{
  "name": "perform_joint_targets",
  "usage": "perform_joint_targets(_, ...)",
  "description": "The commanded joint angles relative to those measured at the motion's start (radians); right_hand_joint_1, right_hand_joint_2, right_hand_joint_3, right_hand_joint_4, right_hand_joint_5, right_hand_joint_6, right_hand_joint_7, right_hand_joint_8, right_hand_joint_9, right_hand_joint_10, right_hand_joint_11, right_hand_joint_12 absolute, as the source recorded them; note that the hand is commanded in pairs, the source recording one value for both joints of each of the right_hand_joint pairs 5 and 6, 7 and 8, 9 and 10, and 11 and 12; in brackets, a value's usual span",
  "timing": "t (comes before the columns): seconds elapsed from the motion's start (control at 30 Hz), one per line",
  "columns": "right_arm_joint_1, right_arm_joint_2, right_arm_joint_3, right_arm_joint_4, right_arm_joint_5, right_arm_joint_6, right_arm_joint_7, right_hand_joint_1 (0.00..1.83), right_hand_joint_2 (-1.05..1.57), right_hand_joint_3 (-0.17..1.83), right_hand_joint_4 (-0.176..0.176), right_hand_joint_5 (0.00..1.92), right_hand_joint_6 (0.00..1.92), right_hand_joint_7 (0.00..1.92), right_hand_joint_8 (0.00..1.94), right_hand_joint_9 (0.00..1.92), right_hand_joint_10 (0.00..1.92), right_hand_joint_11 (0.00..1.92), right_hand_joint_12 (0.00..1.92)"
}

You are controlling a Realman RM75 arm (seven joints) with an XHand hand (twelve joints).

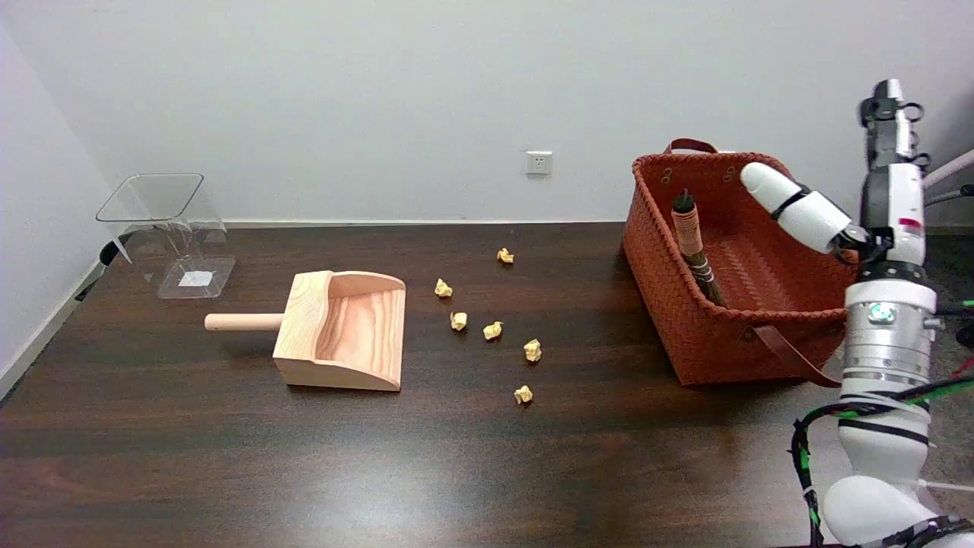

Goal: Pick up the broom.

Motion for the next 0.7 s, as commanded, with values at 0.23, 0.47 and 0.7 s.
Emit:
perform_joint_targets(0.23,0.036,0.011,0.080,0.002,0.096,-0.405,-0.009,0.90,0.76,-0.17,0.000,0.00,0.00,0.14,0.14,0.00,0.00,0.00,0.00)
perform_joint_targets(0.47,0.050,0.004,0.072,-0.017,0.090,-0.478,-0.009,0.87,0.80,-0.17,0.000,0.00,0.00,0.15,0.15,0.00,0.00,0.00,0.00)
perform_joint_targets(0.7,0.108,-0.018,-0.006,-0.075,0.049,-0.440,0.000,0.85,0.87,-0.17,0.000,0.00,0.00,0.16,0.16,0.00,0.00,0.00,0.00)
